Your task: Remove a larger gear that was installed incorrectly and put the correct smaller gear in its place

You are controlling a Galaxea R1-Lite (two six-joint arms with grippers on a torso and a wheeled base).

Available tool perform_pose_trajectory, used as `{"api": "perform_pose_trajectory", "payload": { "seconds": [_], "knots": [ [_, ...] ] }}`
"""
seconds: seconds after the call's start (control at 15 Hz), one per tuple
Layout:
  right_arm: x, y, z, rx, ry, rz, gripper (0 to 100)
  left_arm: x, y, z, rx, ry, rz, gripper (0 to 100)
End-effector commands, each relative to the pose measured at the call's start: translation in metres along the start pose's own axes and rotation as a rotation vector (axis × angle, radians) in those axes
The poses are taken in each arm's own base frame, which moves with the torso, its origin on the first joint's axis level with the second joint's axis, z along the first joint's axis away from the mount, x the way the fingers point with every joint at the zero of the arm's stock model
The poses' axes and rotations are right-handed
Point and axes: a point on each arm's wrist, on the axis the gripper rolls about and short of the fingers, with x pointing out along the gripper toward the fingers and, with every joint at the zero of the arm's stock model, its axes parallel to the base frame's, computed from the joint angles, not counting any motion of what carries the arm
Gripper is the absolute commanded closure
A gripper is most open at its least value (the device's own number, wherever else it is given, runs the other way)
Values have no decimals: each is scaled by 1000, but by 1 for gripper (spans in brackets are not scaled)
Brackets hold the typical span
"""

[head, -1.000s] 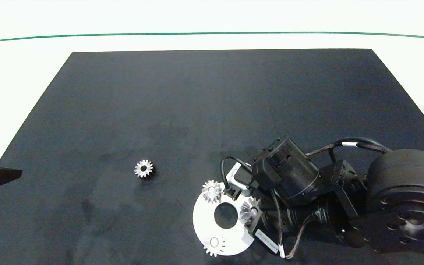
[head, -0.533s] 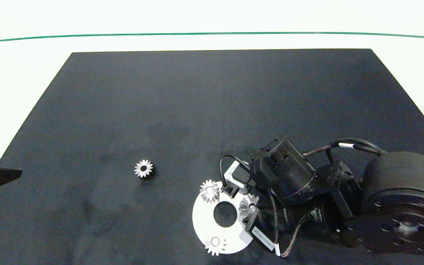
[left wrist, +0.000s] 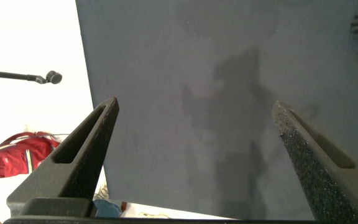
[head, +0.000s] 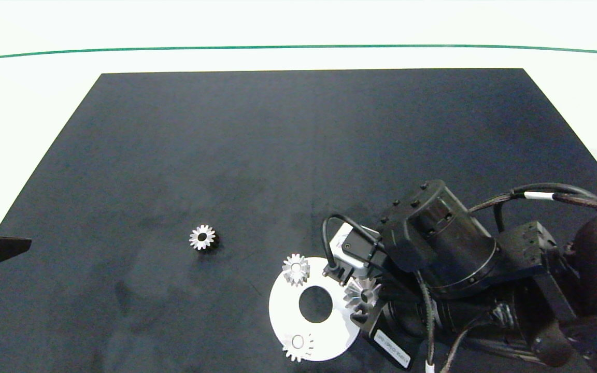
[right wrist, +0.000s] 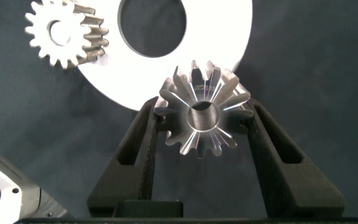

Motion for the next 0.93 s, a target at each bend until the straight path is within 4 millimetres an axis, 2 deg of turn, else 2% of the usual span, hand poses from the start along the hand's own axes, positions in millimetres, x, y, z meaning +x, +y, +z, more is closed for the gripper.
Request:
{"api": "perform_pose_trajectory", "payload": {
  "seconds": [0.07,0.27,0.53,0.93],
  "knots": [
    [-24,-13,-15,29,-25,-25,60,0,0,0,2,3,2,0],
    [-24,-28,-31,72,13,-55,60,0,0,-1,2,4,1,0],
    [-10,-35,-52,113,88,-15,60,0,-3,-1,15,4,-17,0],
    [5,-37,-57,132,92,-32,60,0,-3,-1,16,3,-16,0]
  ]
}}
